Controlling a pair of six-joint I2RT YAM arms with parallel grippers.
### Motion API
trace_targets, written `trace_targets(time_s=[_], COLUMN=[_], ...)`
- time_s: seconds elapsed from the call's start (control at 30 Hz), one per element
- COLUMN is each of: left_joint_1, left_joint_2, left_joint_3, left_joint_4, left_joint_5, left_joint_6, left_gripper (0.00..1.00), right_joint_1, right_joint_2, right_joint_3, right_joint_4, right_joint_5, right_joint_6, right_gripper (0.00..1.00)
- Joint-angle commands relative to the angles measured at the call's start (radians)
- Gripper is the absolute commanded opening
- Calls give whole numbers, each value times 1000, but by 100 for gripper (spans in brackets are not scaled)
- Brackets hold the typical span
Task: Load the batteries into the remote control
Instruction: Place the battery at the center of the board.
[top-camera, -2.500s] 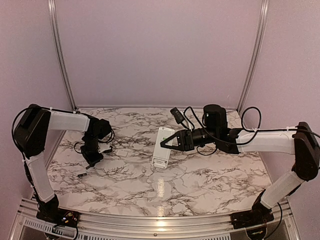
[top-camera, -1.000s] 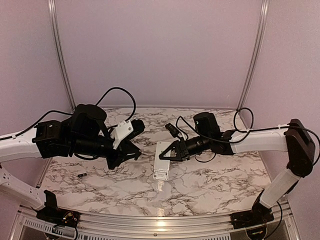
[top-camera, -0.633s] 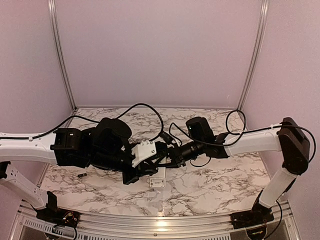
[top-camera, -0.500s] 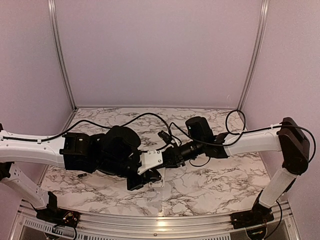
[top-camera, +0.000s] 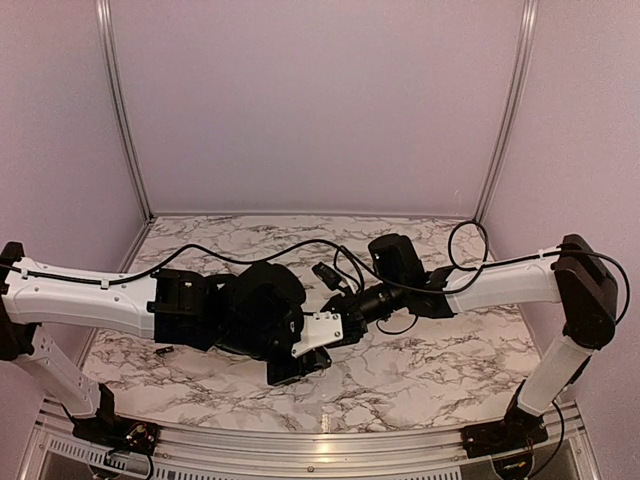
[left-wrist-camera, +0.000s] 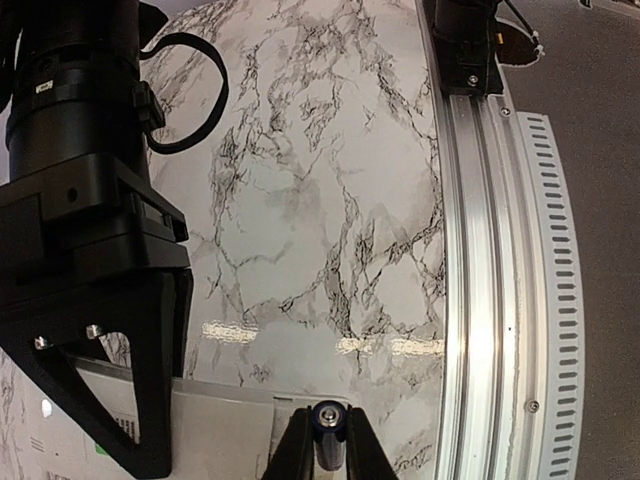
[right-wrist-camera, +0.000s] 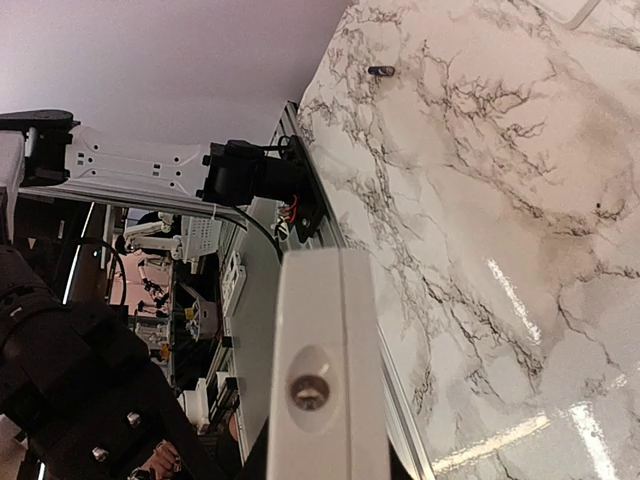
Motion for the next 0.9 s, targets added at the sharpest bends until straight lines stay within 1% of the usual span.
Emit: trace_targets(time_s=[0.0,0.07,0.3,0.87], left_joint_1=[-4,-4,-2,16], left_joint_2=[27,31,34,65], left_joint_3=[25,22,5,-57], left_joint_4=[-61,-70,-104,-175], left_joint_5=[-9,-43,-72,-37], left_joint_6=[18,13,15,2], left_gripper=[0,0,0,0], right_joint_1=[11,12,12,12], right_joint_2=[2,1,-1,-5], right_joint_3=[46,46,48,60], right_joint_4=[28,28,30,27], right_joint_5=[-17,-19,-22,-23], right_joint_6=[5,6,8,6], right_gripper=[0,0,0,0])
